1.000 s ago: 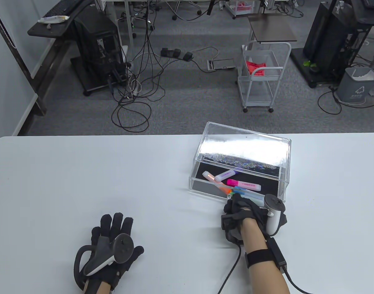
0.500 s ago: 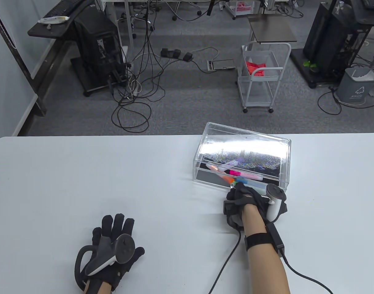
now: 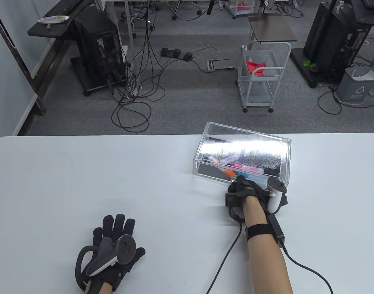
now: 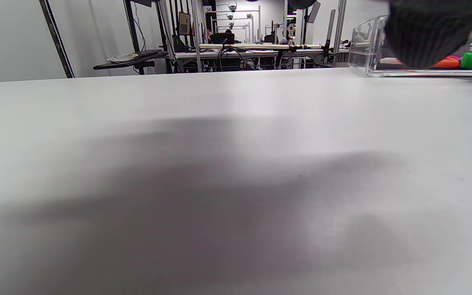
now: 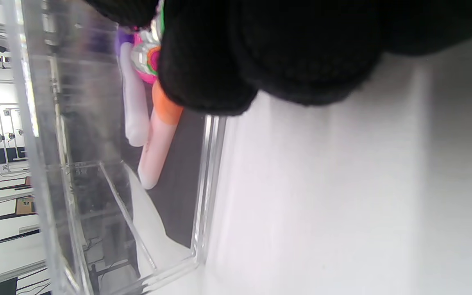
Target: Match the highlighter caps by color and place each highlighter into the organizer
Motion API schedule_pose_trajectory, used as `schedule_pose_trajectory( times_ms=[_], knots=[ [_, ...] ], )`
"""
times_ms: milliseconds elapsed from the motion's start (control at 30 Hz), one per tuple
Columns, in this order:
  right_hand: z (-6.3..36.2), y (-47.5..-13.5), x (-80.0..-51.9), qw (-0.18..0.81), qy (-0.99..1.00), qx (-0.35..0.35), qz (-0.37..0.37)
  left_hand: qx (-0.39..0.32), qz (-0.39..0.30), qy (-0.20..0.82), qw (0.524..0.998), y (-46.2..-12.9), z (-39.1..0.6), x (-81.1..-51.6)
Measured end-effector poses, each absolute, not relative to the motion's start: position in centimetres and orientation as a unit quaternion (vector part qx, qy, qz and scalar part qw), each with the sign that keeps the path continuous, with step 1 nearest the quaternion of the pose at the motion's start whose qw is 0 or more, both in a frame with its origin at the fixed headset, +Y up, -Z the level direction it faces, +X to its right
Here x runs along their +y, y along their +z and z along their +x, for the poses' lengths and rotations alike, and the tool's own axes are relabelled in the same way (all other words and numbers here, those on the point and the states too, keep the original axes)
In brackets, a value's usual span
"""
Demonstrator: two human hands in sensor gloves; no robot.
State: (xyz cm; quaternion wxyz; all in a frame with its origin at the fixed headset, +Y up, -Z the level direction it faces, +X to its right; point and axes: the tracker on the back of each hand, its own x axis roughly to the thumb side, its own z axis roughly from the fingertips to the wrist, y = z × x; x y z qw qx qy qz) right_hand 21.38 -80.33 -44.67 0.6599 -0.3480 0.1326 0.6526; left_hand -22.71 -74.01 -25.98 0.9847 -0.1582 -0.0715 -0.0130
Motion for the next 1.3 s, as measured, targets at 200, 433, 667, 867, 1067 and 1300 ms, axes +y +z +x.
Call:
schedule_pose_trajectory(
  times_ms=[200, 433, 667, 867, 1067, 1300],
  knots=[
    [21.6, -44.2, -80.2, 0.668, 0.648, 0.149, -0.334, -0.073, -0.16, -0.014, 0.984, -26.0, -22.7, -74.0],
    [20.9, -41.9, -77.3, 0.586, 0.737, 0.174, -0.288, -0.078, -0.169, -0.013, 0.982, -26.2, -22.4, -74.1],
    [18.2, -38.4, -72.8, 0.434, 0.87, 0.12, -0.199, -0.086, -0.168, -0.004, 0.982, -26.4, -22.3, -74.2],
    [15.2, -33.9, -69.4, 0.249, 0.962, 0.021, -0.111, -0.097, -0.166, 0.0, 0.981, -26.5, -22.1, -74.2],
    [13.7, -29.8, -68.3, 0.17, 0.983, -0.036, -0.055, -0.108, -0.168, 0.001, 0.98, -26.5, -21.8, -74.1],
    [12.6, -25.7, -68.9, 0.112, 0.993, -0.044, 0.0, -0.121, -0.167, 0.001, 0.978, -26.2, -21.3, -74.0]
  ],
)
